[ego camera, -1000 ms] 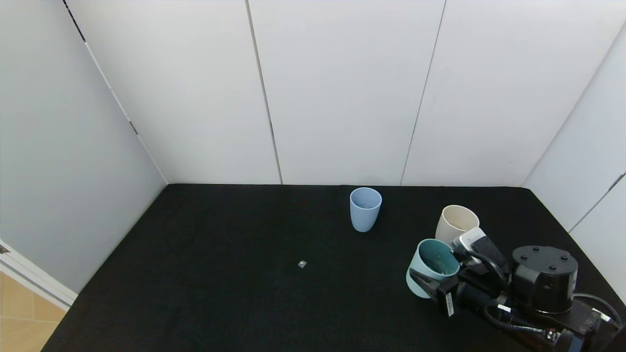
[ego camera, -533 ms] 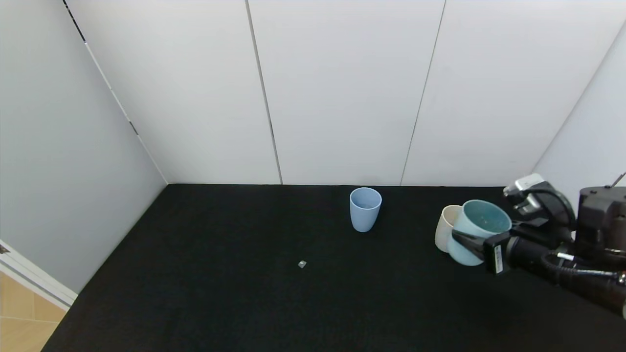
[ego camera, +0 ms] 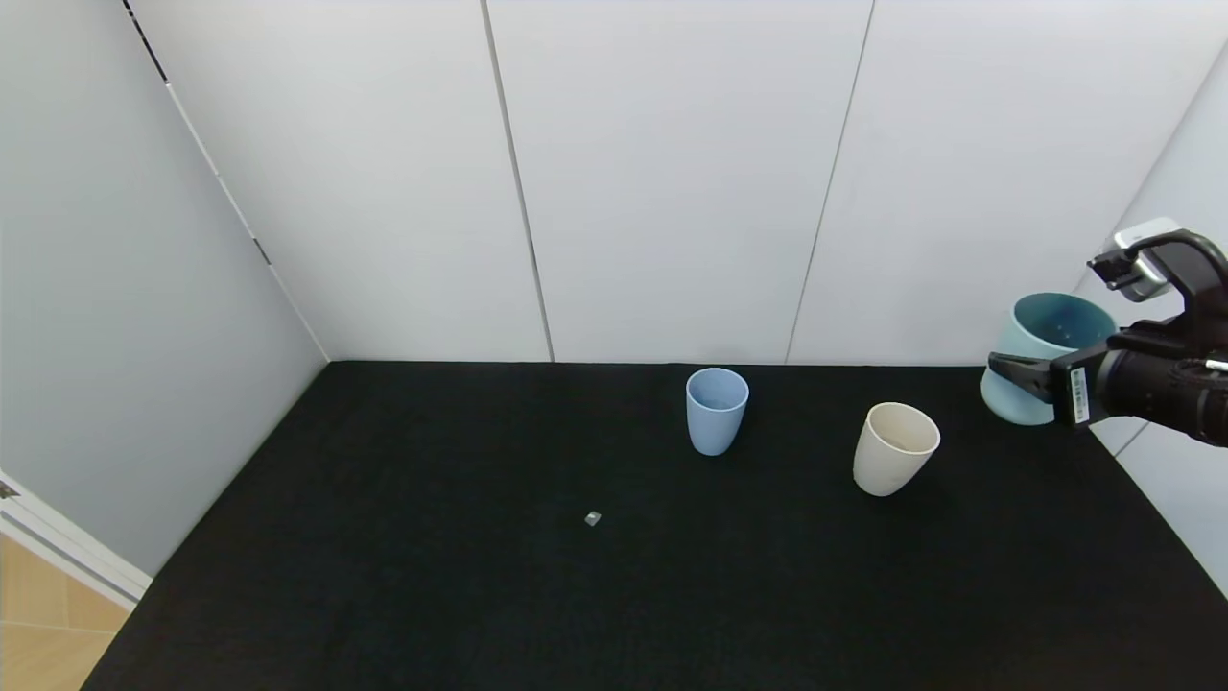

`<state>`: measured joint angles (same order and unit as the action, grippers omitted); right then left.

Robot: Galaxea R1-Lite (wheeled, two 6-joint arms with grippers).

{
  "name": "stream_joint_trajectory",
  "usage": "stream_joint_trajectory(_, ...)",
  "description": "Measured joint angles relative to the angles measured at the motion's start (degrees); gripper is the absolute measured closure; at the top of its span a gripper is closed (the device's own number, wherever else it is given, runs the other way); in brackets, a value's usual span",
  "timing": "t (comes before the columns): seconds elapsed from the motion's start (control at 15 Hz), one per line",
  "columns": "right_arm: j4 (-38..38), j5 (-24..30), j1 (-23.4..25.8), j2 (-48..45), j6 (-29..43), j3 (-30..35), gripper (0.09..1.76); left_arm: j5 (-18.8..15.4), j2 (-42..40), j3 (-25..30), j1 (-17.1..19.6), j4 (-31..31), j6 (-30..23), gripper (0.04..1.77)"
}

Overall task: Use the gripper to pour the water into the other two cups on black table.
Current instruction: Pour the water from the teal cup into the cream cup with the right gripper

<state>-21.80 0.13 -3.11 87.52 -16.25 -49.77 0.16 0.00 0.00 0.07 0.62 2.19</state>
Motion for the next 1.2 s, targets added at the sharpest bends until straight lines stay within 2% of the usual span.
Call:
stream_joint_trajectory(0.33, -0.3, -0.1, 1.8, 5.5, -9.2, -3.5, 0.65, 0.0, 0.0, 0.0, 0.0, 0.0, 0.0, 0.09)
stream_joint_trajectory(1.2, 0.1, -1.0, 4.7, 18.1, -25.0, -10.7, 0.65, 0.0, 0.0, 0.0, 0.0, 0.0, 0.0, 0.09)
